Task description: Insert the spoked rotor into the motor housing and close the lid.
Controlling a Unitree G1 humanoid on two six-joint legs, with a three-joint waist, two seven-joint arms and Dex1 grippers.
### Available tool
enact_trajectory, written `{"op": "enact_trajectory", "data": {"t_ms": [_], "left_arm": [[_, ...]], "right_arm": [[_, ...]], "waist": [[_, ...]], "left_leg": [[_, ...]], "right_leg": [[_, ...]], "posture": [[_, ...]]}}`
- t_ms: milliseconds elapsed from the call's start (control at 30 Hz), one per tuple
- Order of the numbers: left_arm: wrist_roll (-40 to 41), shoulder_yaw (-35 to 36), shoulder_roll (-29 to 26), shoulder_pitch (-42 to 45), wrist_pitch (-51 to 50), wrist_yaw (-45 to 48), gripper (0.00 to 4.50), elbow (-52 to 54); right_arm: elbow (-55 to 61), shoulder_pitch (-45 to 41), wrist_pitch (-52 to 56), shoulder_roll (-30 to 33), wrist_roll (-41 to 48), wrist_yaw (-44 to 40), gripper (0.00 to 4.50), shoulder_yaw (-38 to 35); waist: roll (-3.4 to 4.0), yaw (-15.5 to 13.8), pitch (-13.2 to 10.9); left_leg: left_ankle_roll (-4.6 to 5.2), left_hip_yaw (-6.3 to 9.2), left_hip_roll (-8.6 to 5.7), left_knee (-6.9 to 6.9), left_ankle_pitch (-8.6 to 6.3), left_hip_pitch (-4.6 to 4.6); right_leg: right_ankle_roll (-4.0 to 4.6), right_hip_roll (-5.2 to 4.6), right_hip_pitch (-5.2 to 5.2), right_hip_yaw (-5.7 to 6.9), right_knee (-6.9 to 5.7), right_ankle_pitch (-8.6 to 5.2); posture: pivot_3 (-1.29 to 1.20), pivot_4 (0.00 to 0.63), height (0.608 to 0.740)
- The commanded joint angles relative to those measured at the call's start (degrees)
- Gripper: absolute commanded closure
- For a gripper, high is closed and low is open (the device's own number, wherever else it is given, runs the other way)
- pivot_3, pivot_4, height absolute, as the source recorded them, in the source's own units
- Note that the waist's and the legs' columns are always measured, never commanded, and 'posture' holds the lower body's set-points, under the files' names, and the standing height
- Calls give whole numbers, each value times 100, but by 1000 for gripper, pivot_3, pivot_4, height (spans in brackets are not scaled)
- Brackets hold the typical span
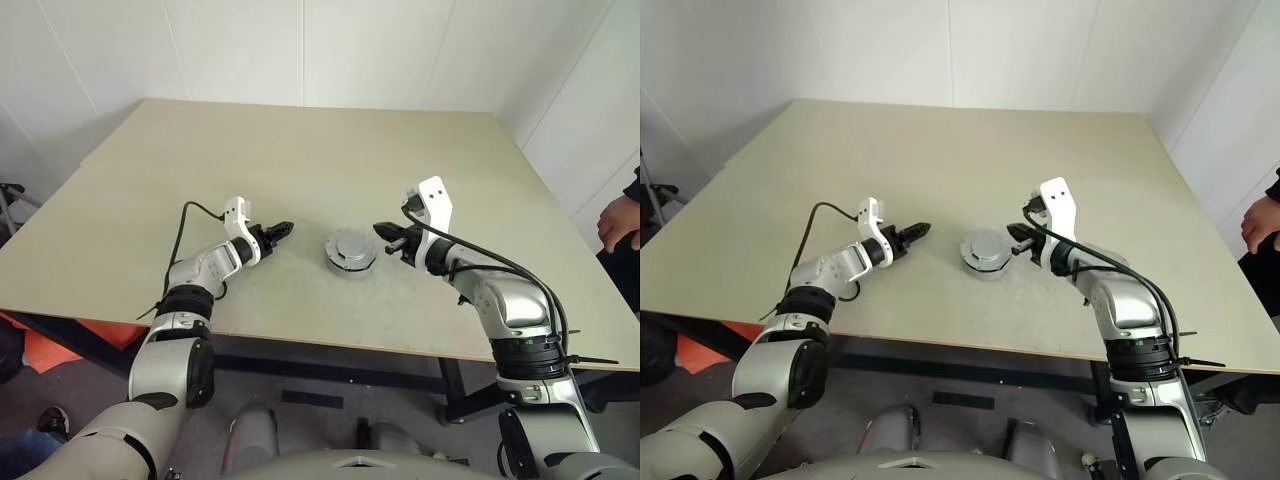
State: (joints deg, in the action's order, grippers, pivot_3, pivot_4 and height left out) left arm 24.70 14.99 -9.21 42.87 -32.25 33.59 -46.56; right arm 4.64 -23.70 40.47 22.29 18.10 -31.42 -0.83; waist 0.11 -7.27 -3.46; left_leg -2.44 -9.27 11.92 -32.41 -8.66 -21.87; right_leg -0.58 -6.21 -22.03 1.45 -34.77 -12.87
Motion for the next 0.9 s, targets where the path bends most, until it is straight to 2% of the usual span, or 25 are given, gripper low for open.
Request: {"op": "enact_trajectory", "data": {"t_ms": [33,400,900], "left_arm": [[-14,-44,-11,229,104,95,2050,34],[-92,-45,-72,363,208,177,2050,-208],[-93,-16,-131,297,233,173,2050,-197]], "right_arm": [[237,-67,-124,21,186,-279,3878,46],[-529,-157,-522,-79,-194,-403,35,463],[-464,-17,-765,-3,-513,-556,35,723]], "waist": [[0,0,0],[0,2,0],[0,2,-1]], "left_leg": [[0,0,0,0,0,0],[0,0,-1,0,0,-3],[1,1,-1,-1,0,-7]], "right_leg": [[0,0,0,0,0,0],[0,-1,-2,0,0,0],[0,-1,-5,1,0,0]], "posture": [[0,0,740],[0,0,740],[0,0,740]]}}
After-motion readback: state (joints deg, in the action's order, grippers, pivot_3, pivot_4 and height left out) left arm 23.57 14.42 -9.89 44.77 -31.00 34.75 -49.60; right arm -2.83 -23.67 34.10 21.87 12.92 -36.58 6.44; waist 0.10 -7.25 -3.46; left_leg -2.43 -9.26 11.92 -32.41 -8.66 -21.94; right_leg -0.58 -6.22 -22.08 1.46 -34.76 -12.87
